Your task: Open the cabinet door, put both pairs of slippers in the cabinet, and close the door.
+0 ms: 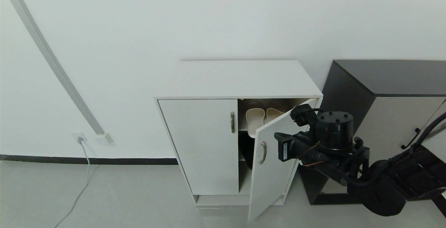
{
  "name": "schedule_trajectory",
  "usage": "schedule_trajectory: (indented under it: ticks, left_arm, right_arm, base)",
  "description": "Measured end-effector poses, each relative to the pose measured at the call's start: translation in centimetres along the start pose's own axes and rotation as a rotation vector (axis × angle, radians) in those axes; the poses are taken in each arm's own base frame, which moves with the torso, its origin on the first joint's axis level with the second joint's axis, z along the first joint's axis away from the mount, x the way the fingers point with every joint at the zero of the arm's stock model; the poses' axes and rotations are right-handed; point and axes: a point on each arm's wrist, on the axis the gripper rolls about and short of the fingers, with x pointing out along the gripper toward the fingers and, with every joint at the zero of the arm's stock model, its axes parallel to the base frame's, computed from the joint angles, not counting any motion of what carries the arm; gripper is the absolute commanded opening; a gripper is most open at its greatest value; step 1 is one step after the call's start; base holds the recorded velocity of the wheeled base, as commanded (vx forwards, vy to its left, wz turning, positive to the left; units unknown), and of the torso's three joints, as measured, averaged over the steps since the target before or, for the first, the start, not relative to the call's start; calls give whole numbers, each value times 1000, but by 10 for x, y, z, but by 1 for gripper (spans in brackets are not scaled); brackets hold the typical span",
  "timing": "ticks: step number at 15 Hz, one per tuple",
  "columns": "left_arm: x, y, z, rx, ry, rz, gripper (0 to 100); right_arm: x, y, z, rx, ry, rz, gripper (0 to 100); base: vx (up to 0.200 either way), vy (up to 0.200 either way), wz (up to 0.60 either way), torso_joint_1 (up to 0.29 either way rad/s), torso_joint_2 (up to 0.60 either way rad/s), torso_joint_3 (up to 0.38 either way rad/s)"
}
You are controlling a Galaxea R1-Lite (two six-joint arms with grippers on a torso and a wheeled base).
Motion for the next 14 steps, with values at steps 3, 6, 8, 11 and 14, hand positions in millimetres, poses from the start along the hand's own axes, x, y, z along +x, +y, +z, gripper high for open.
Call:
schedule_trajectory:
  ticks: [3, 6, 8, 11, 14]
  left_arm:
    - [0, 0, 0, 0, 0, 1, 0]
    - [0, 0, 0, 1, 0, 1, 0]
    - [0, 0, 0, 1, 0, 1, 0]
    - [0, 0, 0, 1, 0, 1, 0]
    - [0, 0, 0, 1, 0, 2, 0]
  right_arm:
    - [-6, 0, -12, 25, 25, 121, 0]
    - [-18, -5, -22, 29, 60, 145, 0]
    - [-27, -4, -27, 27, 83, 149, 0]
    - [-38, -4, -28, 25, 94, 150, 0]
    - [-49, -6, -33, 24, 115, 147, 0]
  base:
    - [0, 0, 0, 0, 0, 0]
    - [67, 0, 0, -1, 1, 2]
    - [200, 0, 0, -7, 2, 7]
    - [200, 0, 0, 9, 2, 4]
    - [133, 0, 0, 3, 3, 3]
